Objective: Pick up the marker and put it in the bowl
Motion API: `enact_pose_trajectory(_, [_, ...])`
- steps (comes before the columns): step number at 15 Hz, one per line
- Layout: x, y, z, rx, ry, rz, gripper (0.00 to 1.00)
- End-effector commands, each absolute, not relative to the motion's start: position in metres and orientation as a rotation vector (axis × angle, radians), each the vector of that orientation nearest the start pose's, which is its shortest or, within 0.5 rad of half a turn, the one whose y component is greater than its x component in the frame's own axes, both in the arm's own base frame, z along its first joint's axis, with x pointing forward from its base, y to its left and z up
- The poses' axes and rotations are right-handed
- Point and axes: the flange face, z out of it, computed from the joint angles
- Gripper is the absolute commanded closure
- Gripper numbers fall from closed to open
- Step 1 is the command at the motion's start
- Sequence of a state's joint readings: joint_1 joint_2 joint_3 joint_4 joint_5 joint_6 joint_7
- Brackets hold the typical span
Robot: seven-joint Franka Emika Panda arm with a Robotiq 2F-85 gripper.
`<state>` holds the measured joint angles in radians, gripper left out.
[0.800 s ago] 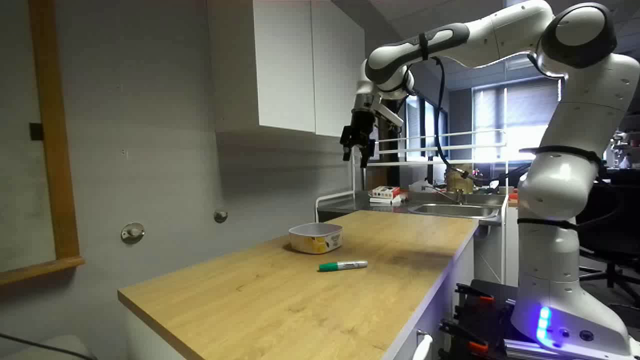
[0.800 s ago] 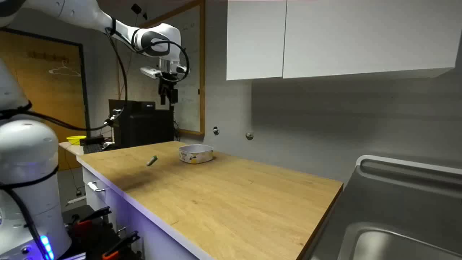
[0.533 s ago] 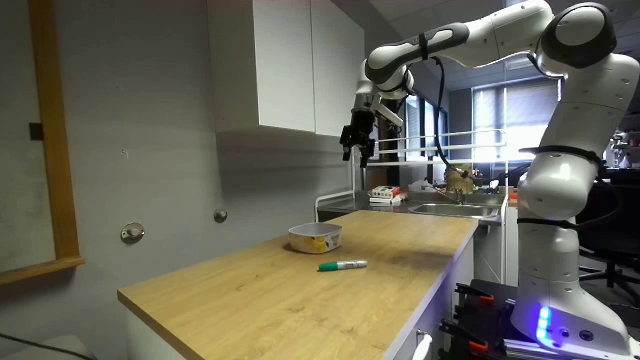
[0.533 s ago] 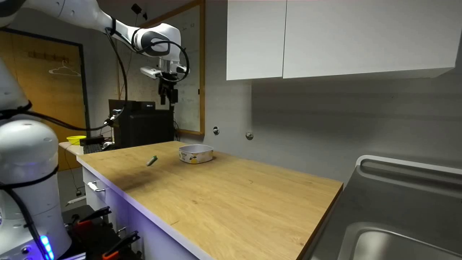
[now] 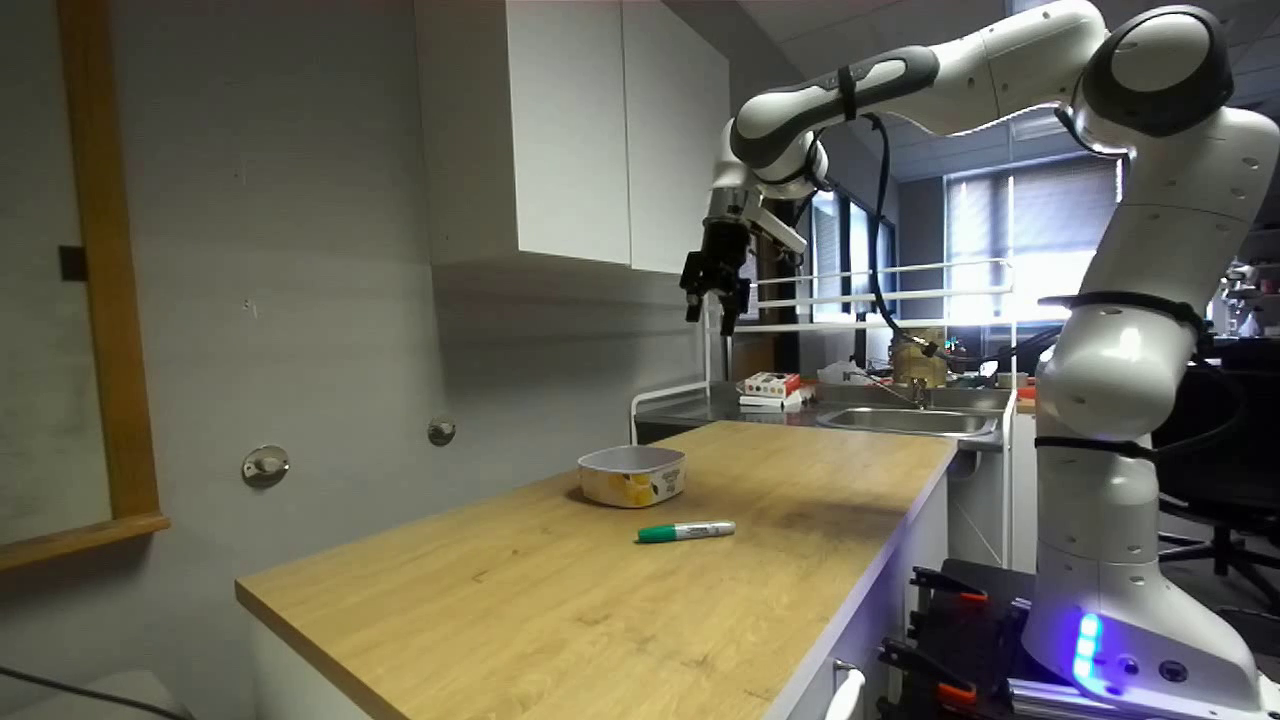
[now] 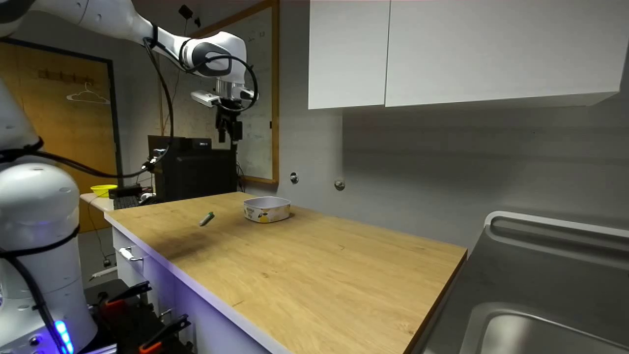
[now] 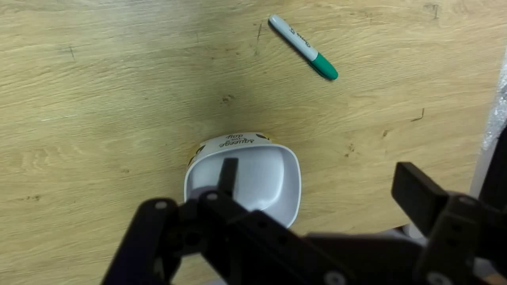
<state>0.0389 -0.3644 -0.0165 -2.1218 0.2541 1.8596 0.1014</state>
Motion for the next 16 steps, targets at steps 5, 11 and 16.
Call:
enact_pose_trajectory(5, [0.461,0.038,0.563,-2.899,0.187,-0.111,0.00])
enact_pose_trajectory(11, [0.467,0.061,0.507,-3.017,0.106,0.012,0.00])
enact_pose_trajectory(16, [0.468,0.088,0.442,-3.158,0.003,0.193,0.00])
